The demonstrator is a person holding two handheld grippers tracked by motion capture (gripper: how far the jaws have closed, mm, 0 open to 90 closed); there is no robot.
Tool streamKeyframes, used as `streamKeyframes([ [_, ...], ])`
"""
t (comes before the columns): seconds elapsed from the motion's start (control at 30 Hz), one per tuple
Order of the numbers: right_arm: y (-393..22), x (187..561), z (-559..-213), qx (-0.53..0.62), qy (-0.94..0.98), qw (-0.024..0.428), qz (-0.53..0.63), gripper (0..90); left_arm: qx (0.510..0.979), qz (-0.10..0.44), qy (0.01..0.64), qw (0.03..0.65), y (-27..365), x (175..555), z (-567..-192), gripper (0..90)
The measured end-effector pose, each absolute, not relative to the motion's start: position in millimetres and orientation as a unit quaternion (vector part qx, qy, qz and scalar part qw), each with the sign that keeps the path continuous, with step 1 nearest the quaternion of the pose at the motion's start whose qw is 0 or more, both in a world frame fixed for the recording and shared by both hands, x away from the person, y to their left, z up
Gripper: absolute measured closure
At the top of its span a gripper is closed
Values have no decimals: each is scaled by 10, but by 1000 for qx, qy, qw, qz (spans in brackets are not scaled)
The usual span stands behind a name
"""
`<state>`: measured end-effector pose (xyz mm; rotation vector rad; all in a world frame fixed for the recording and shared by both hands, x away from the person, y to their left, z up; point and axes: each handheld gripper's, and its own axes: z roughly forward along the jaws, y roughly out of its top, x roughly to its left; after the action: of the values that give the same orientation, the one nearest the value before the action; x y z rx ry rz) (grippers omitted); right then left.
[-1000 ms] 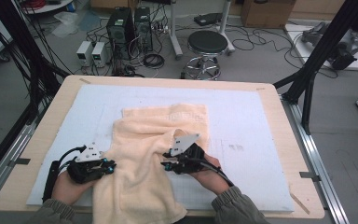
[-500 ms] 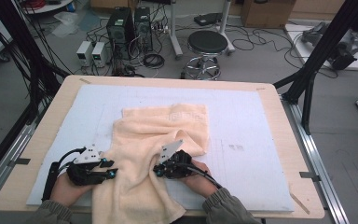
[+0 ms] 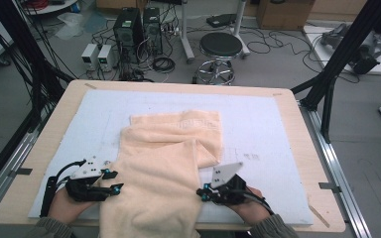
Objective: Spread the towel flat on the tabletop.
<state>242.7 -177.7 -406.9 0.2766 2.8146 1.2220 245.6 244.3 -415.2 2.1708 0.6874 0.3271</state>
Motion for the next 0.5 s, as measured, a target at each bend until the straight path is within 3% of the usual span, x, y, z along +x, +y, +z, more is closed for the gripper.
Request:
streamKeyframes([
  [0.13,-1880,2272,-3953,83,902,24,423,819,860,132,273,411,2453,2450,-4140,483],
  [0.3,-1716,2595,-3945,87,901,59,420,689,870,117,266,398,2411,2506,-4229,492],
  [0.43,-1444,2946,-4203,91,913,41,395,615,878,122,258,384,2351,2519,-4340,567],
  [0.5,-1347,3043,-4316,91,919,34,382,617,877,132,260,382,2354,2520,-4341,658],
])
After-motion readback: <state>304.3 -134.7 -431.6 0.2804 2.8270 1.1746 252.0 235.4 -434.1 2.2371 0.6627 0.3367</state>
